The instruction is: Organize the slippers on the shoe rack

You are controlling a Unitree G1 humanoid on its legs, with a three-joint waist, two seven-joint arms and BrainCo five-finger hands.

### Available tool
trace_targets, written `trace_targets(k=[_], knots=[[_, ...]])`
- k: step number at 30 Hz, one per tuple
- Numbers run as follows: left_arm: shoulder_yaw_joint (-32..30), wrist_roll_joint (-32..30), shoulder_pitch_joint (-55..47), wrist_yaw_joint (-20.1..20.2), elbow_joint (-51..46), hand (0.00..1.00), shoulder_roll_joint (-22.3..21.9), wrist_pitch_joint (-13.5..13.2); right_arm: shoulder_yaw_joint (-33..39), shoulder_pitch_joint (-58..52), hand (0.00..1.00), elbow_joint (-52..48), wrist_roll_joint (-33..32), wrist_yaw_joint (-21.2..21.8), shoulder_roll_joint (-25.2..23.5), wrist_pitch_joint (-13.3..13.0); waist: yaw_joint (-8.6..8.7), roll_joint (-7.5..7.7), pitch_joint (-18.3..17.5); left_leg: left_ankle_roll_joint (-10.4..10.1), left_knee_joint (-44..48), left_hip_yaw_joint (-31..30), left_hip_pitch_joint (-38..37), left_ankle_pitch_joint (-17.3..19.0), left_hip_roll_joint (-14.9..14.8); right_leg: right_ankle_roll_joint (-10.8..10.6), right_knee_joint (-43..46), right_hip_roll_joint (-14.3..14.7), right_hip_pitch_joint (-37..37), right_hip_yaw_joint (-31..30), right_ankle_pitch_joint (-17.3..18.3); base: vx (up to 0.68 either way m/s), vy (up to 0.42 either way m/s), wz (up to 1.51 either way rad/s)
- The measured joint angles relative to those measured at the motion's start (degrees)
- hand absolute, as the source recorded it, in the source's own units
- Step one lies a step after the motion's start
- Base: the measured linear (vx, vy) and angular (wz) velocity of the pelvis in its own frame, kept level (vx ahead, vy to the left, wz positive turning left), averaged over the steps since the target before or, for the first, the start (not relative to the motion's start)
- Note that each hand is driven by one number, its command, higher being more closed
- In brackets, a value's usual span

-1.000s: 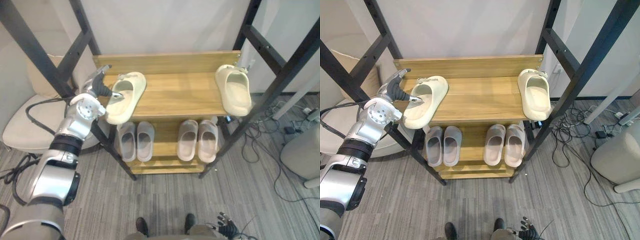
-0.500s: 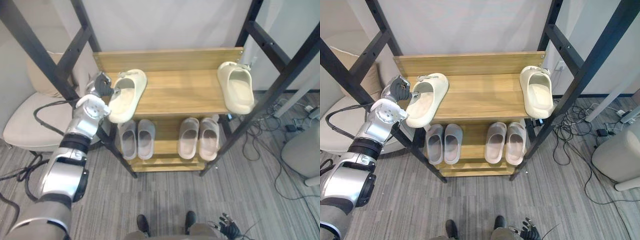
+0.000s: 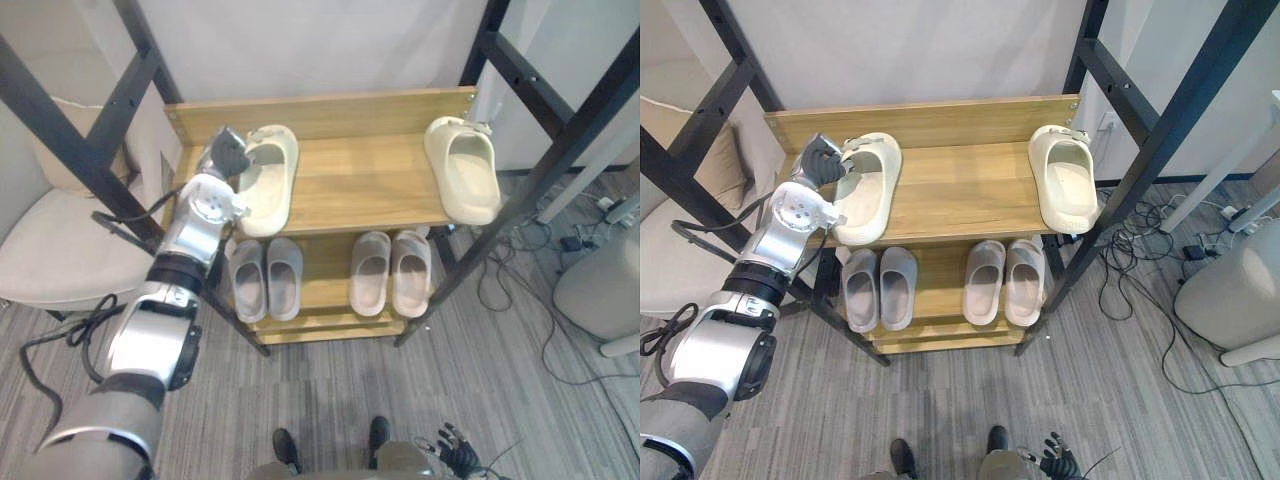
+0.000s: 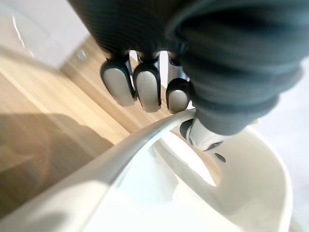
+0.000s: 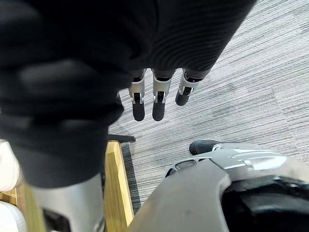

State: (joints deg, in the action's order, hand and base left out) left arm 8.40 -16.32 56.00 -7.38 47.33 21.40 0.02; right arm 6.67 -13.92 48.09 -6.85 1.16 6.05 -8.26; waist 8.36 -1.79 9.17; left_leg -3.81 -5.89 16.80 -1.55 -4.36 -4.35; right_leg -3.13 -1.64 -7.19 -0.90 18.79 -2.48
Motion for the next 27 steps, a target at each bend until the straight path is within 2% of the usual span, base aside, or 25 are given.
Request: trace_targets(k=[1, 4, 13, 27], knots=[[0.28, 0.24, 0.0, 0.0, 0.0, 0.0, -0.79, 0.04, -0.13, 0.07, 0.0, 0.0, 0.01, 0.0, 0.02, 0.08, 0.1, 0.03, 0.06, 0.0, 0.0, -0.13, -0.63, 0.0, 0.03, 0.03, -0.07, 0.0, -0.75, 0.12, 0.08, -0.03, -0.003, 0.05], [0.42, 0.63, 0.0, -0.03, -0.1, 0.0, -1.09, 0.04, -0.25, 0.3, 0.0, -0.02, 0.01, 0.03, 0.12, 0.09, 0.58, -0.1, 0.13, 0.0, -0.01, -0.5, -0.97, -0.01, -0.02, 0.14, 0.0, -0.01, -1.19, 0.62, 0.28, -0.04, -0.003, 0.05], [0.42, 0.57, -0.01, -0.32, -0.2, 0.0, -1.09, 0.35, -0.8, 0.3, 0.0, -0.02, 0.0, -0.01, 0.45, 0.06, 0.64, -0.21, 0.19, 0.01, -0.01, -1.27, -1.02, -0.06, -0.06, 0.38, 0.22, -0.02, -1.26, 1.08, 0.77, -0.03, -0.002, 0.03], [-0.13, -1.55, -0.99, -1.53, -6.3, 0.0, -0.87, 0.4, -2.5, 0.37, 0.0, 0.03, 0.02, 0.02, 1.26, 0.04, 0.53, -0.28, 0.21, -0.04, -0.01, -2.81, -1.48, -0.03, -0.05, 0.13, -0.54, 0.15, -3.2, 2.62, 0.75, 0.0, -0.005, 0.06]])
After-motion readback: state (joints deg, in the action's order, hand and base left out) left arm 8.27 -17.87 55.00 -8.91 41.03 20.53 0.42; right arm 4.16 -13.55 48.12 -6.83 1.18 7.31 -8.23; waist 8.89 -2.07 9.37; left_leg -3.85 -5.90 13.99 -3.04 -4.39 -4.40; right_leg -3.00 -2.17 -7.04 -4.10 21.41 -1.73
